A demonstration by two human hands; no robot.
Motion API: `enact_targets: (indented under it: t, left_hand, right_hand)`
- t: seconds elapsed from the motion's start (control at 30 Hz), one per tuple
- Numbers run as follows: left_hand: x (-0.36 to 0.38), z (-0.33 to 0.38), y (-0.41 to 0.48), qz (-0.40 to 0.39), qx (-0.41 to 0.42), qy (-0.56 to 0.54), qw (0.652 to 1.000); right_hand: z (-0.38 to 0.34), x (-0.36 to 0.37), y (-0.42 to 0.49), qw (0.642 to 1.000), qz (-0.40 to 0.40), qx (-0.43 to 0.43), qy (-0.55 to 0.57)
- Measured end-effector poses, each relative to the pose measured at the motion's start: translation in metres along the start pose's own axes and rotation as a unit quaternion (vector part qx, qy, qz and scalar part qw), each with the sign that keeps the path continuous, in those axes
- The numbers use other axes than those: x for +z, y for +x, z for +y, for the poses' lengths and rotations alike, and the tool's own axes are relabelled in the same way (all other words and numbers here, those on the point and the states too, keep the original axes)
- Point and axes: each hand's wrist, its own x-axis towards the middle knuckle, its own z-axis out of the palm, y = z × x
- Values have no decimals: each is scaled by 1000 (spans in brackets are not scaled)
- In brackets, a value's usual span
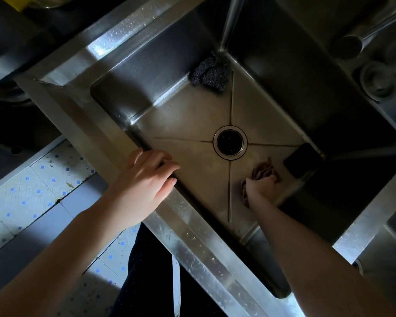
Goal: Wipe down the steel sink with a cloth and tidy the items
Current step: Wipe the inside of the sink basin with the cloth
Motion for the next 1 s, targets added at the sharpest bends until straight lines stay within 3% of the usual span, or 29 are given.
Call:
enact_targets:
  t: [0.2,0.27,0.43,0.6,0.73,0.87,1.0]
  left_hand:
    - [1,-1,1,-15,7,4,1000]
    - [0,-2,2,-18,11,4,1000]
    - [-7,-6,2,-29,19,-1,999]
    - [-16,-8,5,-53,15,2,998]
    - [-17,-10,6,-66,13,2,998]
    - [-16,-14,7,-77,11,-2,997]
    - [-20,-19,9,-69,9,1,998]
  right_hand:
    - [-24,19,-13,984,-1,-158,-86]
    - [-23,23,-14,982,-14,-180,-58]
    - [4,6,-14,998,-7,-25,49]
    - [39,-16,-15,990,-19,135,-20]
    - [35,-15,-24,982,-57,177,-13]
    - [29,-10,-32,974,-161,139,79]
    - [-5,9,-28,973,-107,169,111]
